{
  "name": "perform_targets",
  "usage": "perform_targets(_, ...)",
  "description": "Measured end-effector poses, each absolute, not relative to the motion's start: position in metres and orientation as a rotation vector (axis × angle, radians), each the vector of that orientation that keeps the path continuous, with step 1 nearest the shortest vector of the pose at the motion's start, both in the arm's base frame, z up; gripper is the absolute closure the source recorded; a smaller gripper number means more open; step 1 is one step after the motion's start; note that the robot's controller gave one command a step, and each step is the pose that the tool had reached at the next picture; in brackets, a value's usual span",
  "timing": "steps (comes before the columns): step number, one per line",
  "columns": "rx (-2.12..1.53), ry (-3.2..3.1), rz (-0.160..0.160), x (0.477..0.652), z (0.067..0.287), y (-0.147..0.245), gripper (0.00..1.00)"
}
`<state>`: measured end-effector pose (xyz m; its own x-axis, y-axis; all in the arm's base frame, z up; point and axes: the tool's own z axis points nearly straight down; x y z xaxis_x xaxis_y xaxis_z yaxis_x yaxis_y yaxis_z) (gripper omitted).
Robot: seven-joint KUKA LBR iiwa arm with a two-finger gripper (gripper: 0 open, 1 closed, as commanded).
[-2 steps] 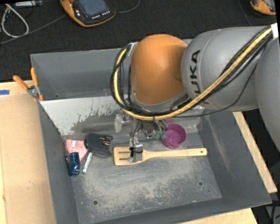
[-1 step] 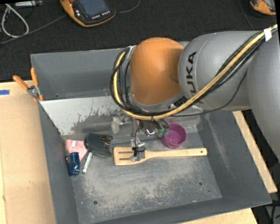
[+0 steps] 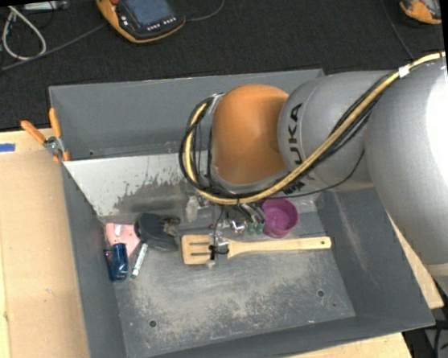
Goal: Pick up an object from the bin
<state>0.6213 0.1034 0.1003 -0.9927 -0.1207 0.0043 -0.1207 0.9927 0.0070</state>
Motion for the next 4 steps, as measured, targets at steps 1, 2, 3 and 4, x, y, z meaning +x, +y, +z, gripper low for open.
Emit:
perform_targets(1, 0.136, -3.135, -0.009, 0.62, 0.085, 0.09, 0.0)
perform_targets(2, -0.072, -3.134, -0.01, 0.622, 0.071, 0.102, 0.0)
perform_targets(3, -0.077, -3.138, -0.011, 0.602, 0.07, 0.095, 1.0)
perform_targets(4, -0.078, -3.138, -0.011, 0.602, 0.07, 0.095, 1.0)
